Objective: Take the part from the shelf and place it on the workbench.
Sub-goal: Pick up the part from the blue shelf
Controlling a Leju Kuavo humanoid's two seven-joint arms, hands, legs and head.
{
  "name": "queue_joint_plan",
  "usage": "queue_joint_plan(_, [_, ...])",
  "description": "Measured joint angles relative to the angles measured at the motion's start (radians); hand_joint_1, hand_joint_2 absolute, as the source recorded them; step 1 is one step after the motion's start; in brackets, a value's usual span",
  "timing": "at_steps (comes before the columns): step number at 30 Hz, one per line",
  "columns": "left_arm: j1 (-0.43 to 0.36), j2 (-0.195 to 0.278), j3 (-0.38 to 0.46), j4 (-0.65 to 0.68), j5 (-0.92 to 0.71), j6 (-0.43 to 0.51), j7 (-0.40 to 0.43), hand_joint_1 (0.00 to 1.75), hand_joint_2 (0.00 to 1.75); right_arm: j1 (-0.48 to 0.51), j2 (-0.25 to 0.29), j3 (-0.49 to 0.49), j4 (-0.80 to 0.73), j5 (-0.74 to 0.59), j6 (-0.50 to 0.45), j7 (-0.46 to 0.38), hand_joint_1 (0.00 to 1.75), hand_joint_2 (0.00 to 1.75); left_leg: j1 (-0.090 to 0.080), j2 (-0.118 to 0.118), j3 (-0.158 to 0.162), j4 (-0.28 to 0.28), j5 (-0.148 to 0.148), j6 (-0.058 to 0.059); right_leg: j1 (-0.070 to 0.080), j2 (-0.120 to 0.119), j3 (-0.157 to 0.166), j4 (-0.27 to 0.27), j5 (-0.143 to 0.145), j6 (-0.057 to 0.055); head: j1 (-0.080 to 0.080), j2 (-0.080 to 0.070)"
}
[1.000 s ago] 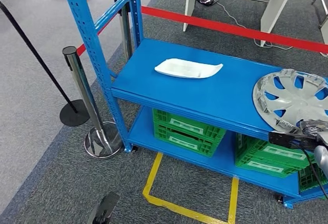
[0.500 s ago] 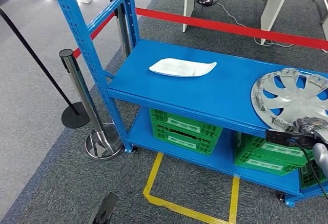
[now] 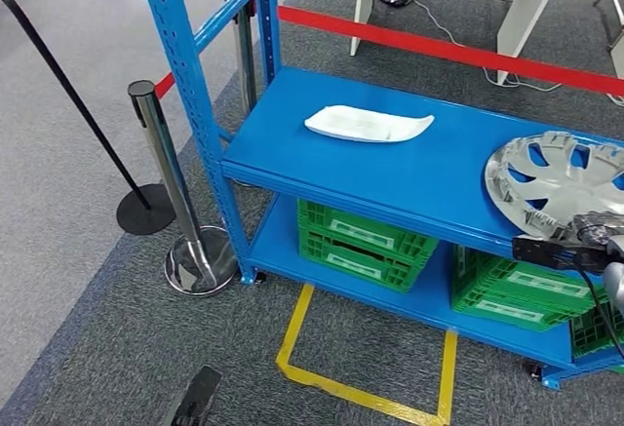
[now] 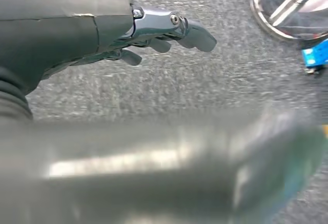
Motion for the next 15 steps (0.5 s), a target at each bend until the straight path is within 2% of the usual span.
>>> queue_joint_plan(3, [-0.001,0.0,0.0,0.0,0.008,-0.012,-0.015,0.0,1.75,0.004,-0.004,0.005,-0.016,-0.009,-0.006,0.002,1.75,1.75,-0.004,0.0,-0.002,0.0,0.0,0.01,0.002,0.001,-0.095,0.194,-0.083,0.001,0.004,0.0])
queue_joint_plan(4, [-0.001,0.0,0.001,0.0,0.01,-0.013,-0.016,0.0,1.75,0.008,-0.005,0.007,-0.02,-0.012,-0.009,0.003,1.75,1.75,-0.005,0.0,-0.001,0.0,-0.001,0.011,0.002,0.001,-0.118,0.237,-0.09,0.0,0.003,0.0])
queue_joint_plan(5, [0.0,0.001,0.001,0.0,0.011,-0.013,-0.018,0.0,1.75,0.011,-0.006,0.009,-0.024,-0.015,-0.014,0.004,1.75,1.75,-0.006,-0.001,0.0,0.0,-0.002,0.012,0.002,0.001,-0.125,0.245,-0.079,-0.001,0.004,0.0])
queue_joint_plan(6, [0.0,0.001,0.001,0.0,0.015,-0.012,-0.019,0.0,1.75,0.014,-0.007,0.01,-0.031,-0.017,-0.022,0.005,1.75,1.75,-0.006,-0.002,0.001,0.0,-0.003,0.012,0.002,0.001,-0.112,0.21,-0.051,-0.003,0.004,0.0])
queue_joint_plan(8, [0.0,0.001,0.002,0.0,0.025,-0.005,-0.02,0.0,1.75,0.018,-0.01,0.013,-0.056,-0.022,-0.05,0.015,1.75,1.75,-0.008,-0.002,0.005,0.001,-0.009,0.007,0.003,0.001,-0.046,0.075,0.016,-0.007,0.004,0.0])
queue_joint_plan(9, [-0.001,0.001,0.003,0.0,0.03,-0.001,-0.02,0.0,1.75,0.02,-0.011,0.014,-0.072,-0.023,-0.069,0.022,1.75,1.75,-0.009,-0.002,0.005,0.003,-0.012,0.003,0.005,0.001,-0.016,0.016,0.034,-0.01,0.004,0.0])
queue_joint_plan(10, [-0.002,0.001,0.004,0.0,0.032,0.004,-0.02,0.0,1.75,0.025,-0.011,0.014,-0.089,-0.024,-0.09,0.031,1.75,1.75,-0.011,-0.002,0.003,0.004,-0.014,-0.002,0.007,0.001,0.002,-0.019,0.039,-0.012,0.004,0.0])
queue_joint_plan(11, [-0.002,0.001,0.005,0.0,0.034,0.009,-0.02,0.0,1.75,0.031,-0.012,0.014,-0.106,-0.023,-0.111,0.04,1.75,1.75,-0.012,-0.001,0.001,0.004,-0.014,-0.006,0.009,0.002,0.009,-0.029,0.032,-0.016,0.004,0.0])
queue_joint_plan(13, [-0.003,0.001,0.008,0.0,0.037,0.019,-0.018,0.0,1.75,0.051,-0.012,0.014,-0.147,-0.015,-0.159,0.061,1.75,1.75,-0.011,-0.001,0.002,0.003,-0.017,-0.015,0.009,0.002,0.009,-0.032,0.03,-0.025,0.004,0.0])
queue_joint_plan(15, [-0.004,0.0,0.009,0.0,0.04,0.027,-0.015,0.0,1.75,0.073,-0.012,0.009,-0.194,0.003,-0.223,0.082,1.75,1.75,-0.01,0.0,-0.009,0.036,-0.042,-0.025,0.006,0.001,0.015,-0.034,0.026,-0.037,0.002,0.0])
